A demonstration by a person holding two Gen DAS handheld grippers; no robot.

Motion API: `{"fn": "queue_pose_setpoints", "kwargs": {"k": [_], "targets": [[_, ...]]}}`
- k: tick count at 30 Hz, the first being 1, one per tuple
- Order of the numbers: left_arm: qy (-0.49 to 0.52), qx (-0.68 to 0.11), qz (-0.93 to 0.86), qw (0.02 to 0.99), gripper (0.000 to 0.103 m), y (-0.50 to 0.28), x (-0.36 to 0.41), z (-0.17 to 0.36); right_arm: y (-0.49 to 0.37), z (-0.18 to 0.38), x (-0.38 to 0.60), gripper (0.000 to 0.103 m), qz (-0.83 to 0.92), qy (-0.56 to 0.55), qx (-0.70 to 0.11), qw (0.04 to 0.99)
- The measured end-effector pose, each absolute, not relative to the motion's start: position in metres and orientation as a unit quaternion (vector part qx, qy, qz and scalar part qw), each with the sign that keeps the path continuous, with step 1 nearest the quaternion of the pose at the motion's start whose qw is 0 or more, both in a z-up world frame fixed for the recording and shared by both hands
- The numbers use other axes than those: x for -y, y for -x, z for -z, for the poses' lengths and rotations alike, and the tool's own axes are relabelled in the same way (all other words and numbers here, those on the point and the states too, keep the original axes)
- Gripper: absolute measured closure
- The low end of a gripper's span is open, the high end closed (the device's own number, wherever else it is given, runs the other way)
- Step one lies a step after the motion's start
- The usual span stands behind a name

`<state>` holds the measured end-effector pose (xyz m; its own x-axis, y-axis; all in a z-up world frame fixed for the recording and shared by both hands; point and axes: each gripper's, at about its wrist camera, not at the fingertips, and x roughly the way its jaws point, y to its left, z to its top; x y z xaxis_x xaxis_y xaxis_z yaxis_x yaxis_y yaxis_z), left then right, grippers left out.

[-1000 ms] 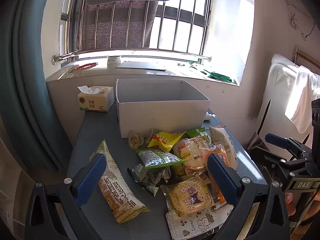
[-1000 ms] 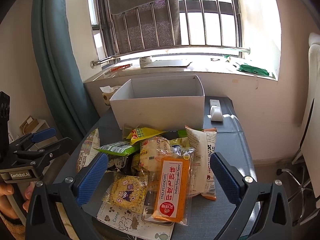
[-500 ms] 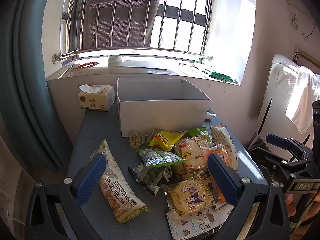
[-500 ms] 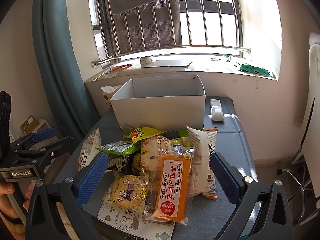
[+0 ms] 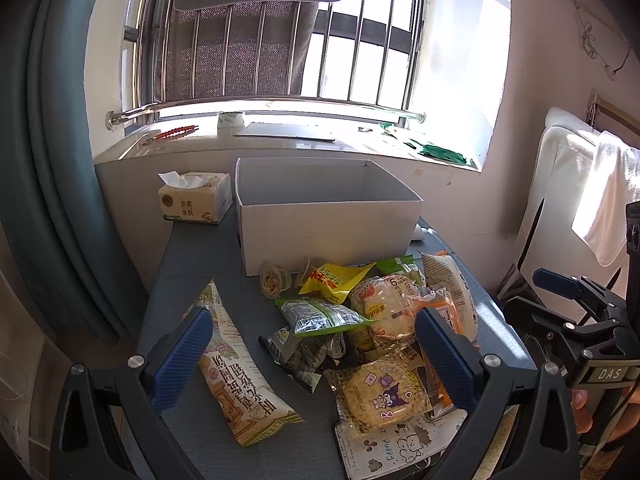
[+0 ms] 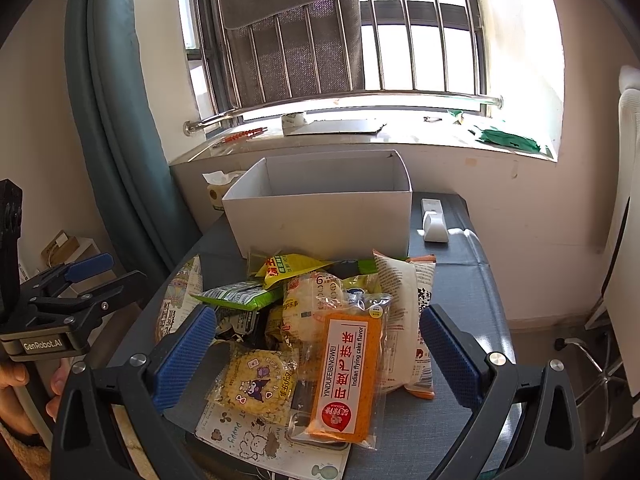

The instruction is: Organize snacks

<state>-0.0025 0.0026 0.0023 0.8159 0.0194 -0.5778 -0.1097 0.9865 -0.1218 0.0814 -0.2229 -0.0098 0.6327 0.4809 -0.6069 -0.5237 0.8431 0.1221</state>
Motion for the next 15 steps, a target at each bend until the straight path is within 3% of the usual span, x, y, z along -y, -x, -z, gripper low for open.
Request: {"fn": "queue_pose_setpoints", "kwargs": {"k": [15], "targets": [[0.076, -0.304, -0.037, 0.949, 0.0, 0.0003, -0.0032, -0.0003, -0.0805, 0.0125, 0.2226, 0.0, -0.279, 0.029, -0.331, 0.901]]}}
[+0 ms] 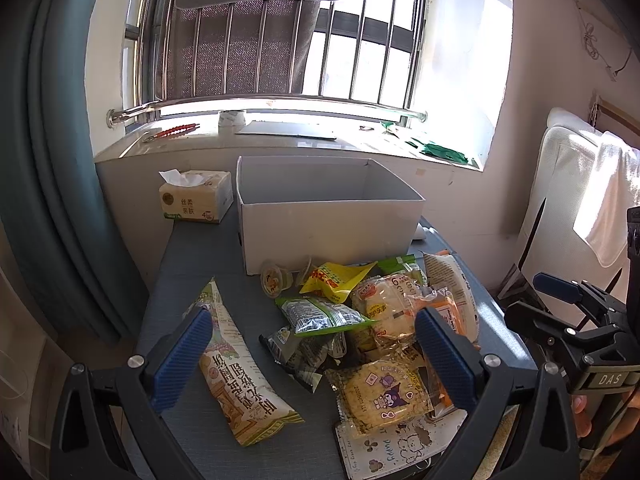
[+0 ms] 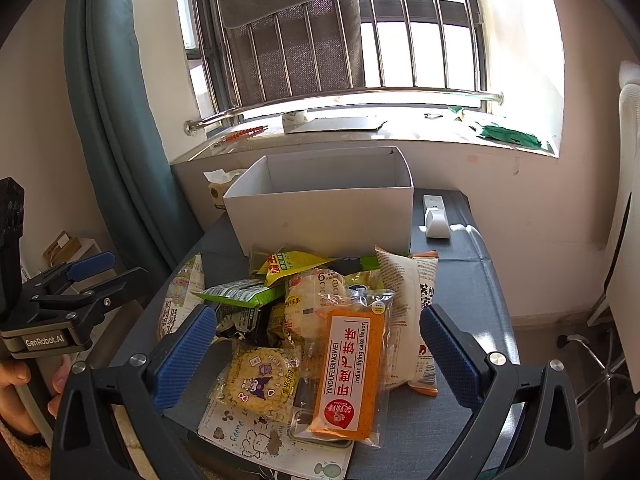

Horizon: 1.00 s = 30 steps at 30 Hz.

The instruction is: Organize snacks

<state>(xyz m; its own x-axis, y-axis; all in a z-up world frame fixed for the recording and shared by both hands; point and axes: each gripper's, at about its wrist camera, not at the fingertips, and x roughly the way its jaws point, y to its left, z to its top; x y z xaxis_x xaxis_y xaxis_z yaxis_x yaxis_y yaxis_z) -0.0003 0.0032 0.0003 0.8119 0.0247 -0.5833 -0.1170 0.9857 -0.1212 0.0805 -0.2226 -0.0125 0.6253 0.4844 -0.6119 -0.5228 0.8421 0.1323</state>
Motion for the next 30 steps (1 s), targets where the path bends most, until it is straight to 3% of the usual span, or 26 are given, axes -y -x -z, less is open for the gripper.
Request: {"fn": "queue_pose_setpoints", "kwargs": {"k": [5, 14, 17, 18, 19, 20, 21, 30], "targets": [[0.109, -0.332, -0.069, 0.934, 0.0, -0.007, -0.027, 0.018, -0.079, 0.013, 0.224, 0.0, -0.279, 0.03, -0.33, 0.901], [0.199, -0.441, -0.147, 0.863, 0.0, -0.051, -0.094, 0.104, -0.082, 0.021, 0.225, 0.0, -0.278, 0.023, -0.341, 0.898], [0.185, -0.469, -0.176, 0.846, 0.001, -0.065, -0.101, 0.126, -0.082, 0.024, 0.223, 0.0, -0.278, 0.026, -0.347, 0.895], [0.18, -0.48, -0.174, 0.841, 0.007, -0.069, -0.101, 0.134, -0.082, 0.026, 0.222, 0.0, -0.278, 0.027, -0.348, 0.895], [0.191, -0.488, -0.159, 0.837, 0.025, -0.071, -0.1, 0.14, -0.082, 0.027, 0.222, 0.0, -0.278, 0.028, -0.35, 0.894], [0.185, -0.48, -0.161, 0.842, 0.029, -0.069, -0.099, 0.139, -0.082, 0.028, 0.221, 0.0, -0.277, 0.03, -0.352, 0.894], [0.188, -0.478, -0.151, 0.845, 0.064, -0.067, -0.097, 0.139, -0.081, 0.029, 0.221, 0.0, -0.277, 0.031, -0.353, 0.893], [0.166, -0.384, -0.084, 0.904, 0.068, -0.013, -0.082, 0.091, -0.087, 0.046, 0.22, 0.0, -0.28, 0.026, -0.381, 0.881]]}}
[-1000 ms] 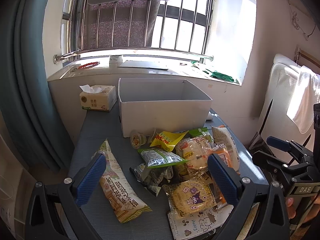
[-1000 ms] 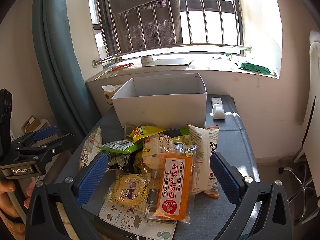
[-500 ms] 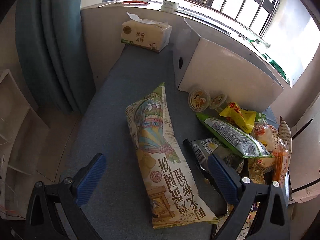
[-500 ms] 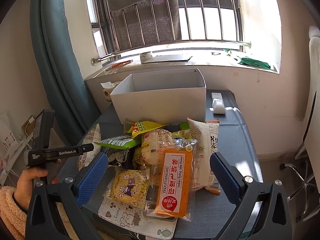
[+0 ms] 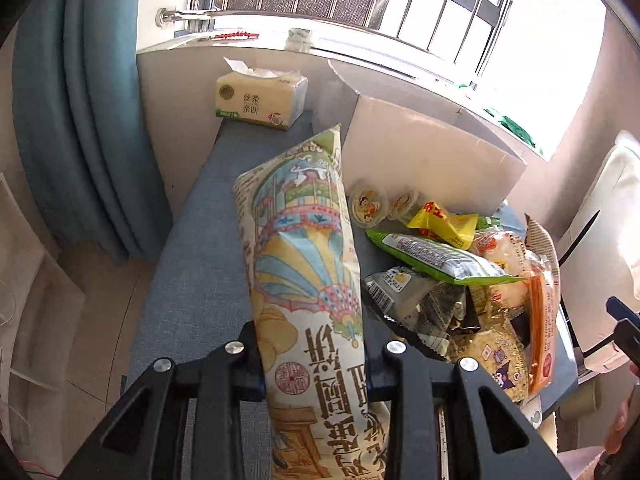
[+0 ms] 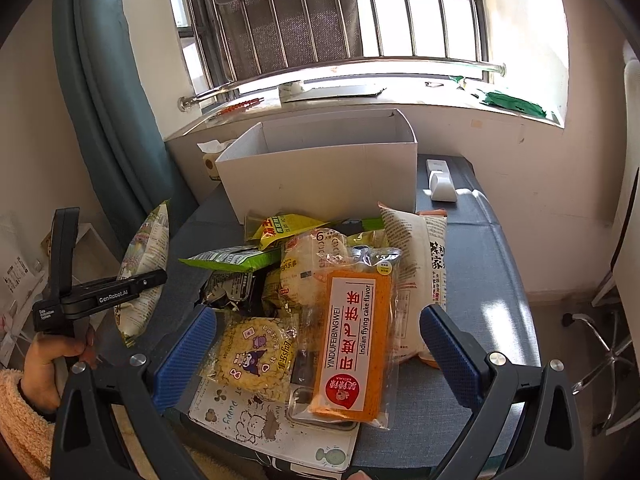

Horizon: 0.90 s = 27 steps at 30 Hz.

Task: Organize snacks
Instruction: 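Grasp a long printed bread bag with the left gripper while the right grasps another, then carry both bread bags into the white box and open both grippers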

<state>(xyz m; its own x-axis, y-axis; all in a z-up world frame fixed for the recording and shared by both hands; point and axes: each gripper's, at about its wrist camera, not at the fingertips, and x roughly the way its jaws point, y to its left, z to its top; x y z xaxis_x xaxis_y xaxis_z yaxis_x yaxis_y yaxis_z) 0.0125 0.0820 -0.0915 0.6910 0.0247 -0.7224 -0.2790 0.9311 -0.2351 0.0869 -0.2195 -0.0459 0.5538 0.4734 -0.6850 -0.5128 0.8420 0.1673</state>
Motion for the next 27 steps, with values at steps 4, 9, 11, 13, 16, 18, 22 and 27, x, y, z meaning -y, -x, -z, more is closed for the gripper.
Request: {"fn": "queue_pose_setpoints", "kwargs": {"k": [4, 9, 11, 13, 16, 18, 22, 27], "targets": [[0.159, -0.343, -0.071, 0.923, 0.068, 0.01, -0.078, 0.064, -0.094, 0.056, 0.219, 0.0, -0.284, 0.015, -0.393, 0.875], [0.153, -0.317, -0.045, 0.935, 0.068, 0.023, -0.066, 0.04, -0.129, 0.073, 0.235, 0.0, -0.258, -0.004, -0.421, 0.87], [0.163, -0.305, -0.043, 0.937, 0.068, 0.024, -0.067, 0.035, -0.155, 0.084, 0.242, 0.0, -0.241, -0.027, -0.446, 0.861], [0.175, -0.297, -0.033, 0.938, 0.068, 0.027, -0.067, 0.032, -0.178, 0.09, 0.247, 0.0, -0.22, -0.037, -0.462, 0.858], [0.17, -0.293, -0.027, 0.94, 0.068, 0.028, -0.068, 0.03, -0.209, 0.096, 0.252, 0.0, -0.222, -0.072, -0.471, 0.851], [0.172, -0.297, -0.026, 0.939, 0.068, 0.023, -0.067, 0.034, -0.228, 0.103, 0.251, 0.0, -0.208, -0.085, -0.486, 0.845], [0.176, -0.304, -0.025, 0.936, 0.068, 0.019, -0.069, 0.039, -0.254, 0.12, 0.248, 0.012, -0.222, -0.133, -0.516, 0.817], [0.171, -0.314, -0.027, 0.934, 0.068, 0.012, -0.068, 0.042, -0.266, 0.129, 0.252, 0.066, -0.212, -0.138, -0.533, 0.807]]}}
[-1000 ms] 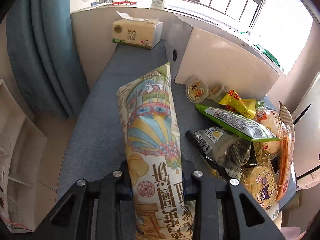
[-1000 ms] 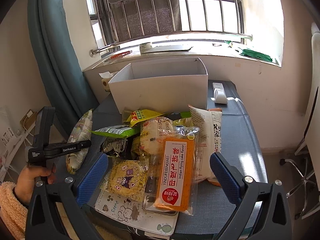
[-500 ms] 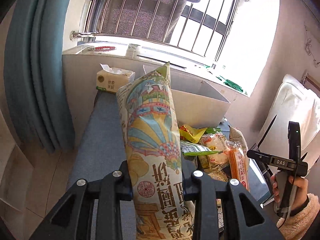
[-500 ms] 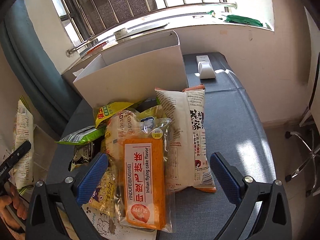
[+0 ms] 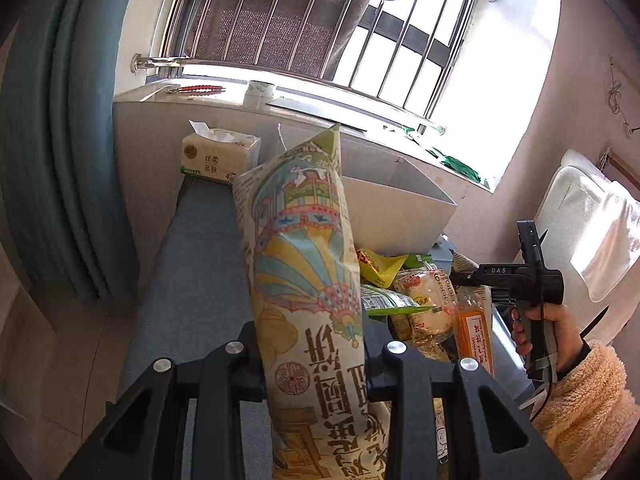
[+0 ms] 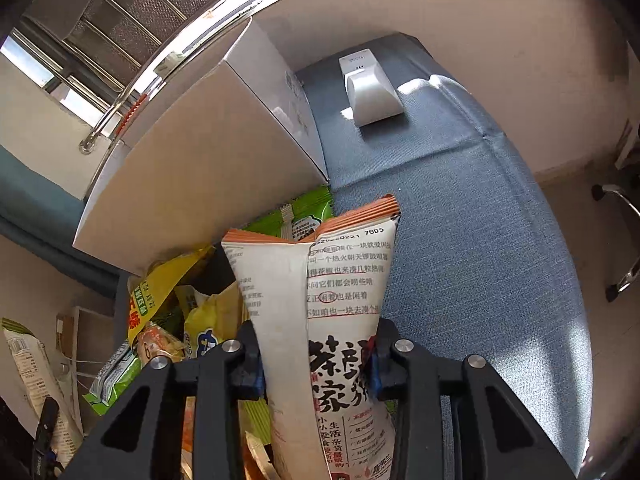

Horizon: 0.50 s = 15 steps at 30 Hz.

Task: Organize snacks
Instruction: 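Carry both bread bags into the white box and open both grippers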

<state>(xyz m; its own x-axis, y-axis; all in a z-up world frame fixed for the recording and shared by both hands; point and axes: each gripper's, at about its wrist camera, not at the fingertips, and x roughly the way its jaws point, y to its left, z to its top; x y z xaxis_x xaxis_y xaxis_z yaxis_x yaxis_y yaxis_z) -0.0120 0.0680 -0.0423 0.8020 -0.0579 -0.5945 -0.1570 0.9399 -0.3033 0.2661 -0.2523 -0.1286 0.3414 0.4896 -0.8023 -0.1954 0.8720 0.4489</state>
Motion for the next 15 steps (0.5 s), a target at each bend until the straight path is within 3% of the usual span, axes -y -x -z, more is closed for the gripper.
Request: {"fn": "queue_pose_setpoints", "kwargs": {"k": [10, 15], "targets": [[0.169, -0.301, -0.004, 0.939, 0.068, -0.036, -0.071, 0.02, -0.264, 0.023, 0.27, 0.067, -0.243, -0.098, -0.401, 0.878], [0.146, -0.288, 0.012, 0.946, 0.068, -0.093, -0.065, -0.011, -0.292, -0.022, 0.248, 0.067, -0.297, -0.128, -0.374, 0.869]]}}
